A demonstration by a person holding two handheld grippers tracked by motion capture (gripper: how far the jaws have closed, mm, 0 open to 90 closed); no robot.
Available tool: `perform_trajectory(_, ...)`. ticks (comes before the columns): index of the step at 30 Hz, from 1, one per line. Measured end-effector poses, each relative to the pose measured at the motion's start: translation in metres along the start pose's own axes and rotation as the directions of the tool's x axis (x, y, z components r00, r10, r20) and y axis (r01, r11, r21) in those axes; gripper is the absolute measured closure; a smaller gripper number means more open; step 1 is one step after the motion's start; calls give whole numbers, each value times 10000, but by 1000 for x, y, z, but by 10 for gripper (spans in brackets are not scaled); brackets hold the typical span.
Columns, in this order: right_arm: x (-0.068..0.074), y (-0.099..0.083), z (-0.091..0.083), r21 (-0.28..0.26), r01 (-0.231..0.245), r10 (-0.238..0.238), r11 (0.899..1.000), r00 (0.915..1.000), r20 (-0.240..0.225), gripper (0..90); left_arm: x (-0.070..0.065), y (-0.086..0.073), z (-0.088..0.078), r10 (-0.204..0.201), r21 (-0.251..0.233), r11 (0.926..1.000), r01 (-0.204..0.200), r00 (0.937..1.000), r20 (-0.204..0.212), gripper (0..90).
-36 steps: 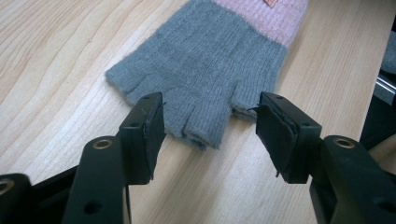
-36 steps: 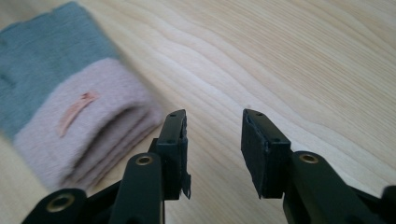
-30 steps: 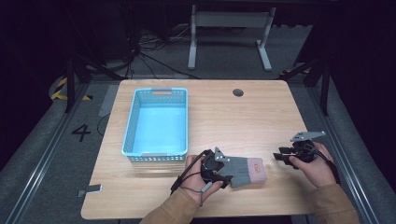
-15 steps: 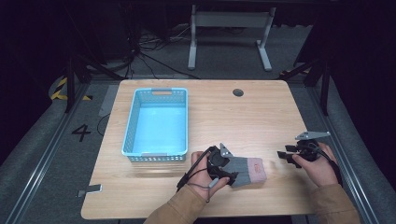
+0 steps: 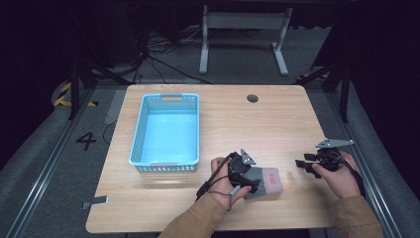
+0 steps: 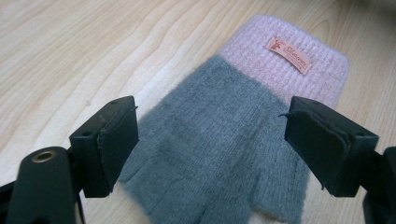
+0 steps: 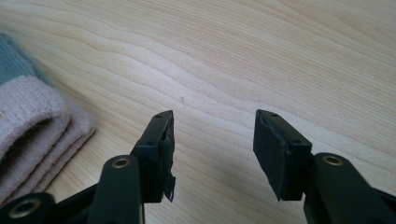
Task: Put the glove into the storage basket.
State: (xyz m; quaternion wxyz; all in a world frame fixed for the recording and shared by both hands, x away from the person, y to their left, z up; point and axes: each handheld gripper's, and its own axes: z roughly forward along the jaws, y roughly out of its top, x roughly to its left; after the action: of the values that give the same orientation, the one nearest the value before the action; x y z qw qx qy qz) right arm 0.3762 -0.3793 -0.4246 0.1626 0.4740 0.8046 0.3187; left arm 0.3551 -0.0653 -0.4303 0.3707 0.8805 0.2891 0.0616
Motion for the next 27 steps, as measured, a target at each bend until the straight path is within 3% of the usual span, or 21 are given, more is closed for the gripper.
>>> perform_trajectory(18,1,0,1,-4,-17,17,10000,9999,-164,484,-9,-1,22,-21,100,9999,23,9999,-148,198)
perform_trajectory(27,1,0,2,-133,-77,74,9999,9998,-183,455,-10,-6,31,70,18,10000,-70,9995,-314,162)
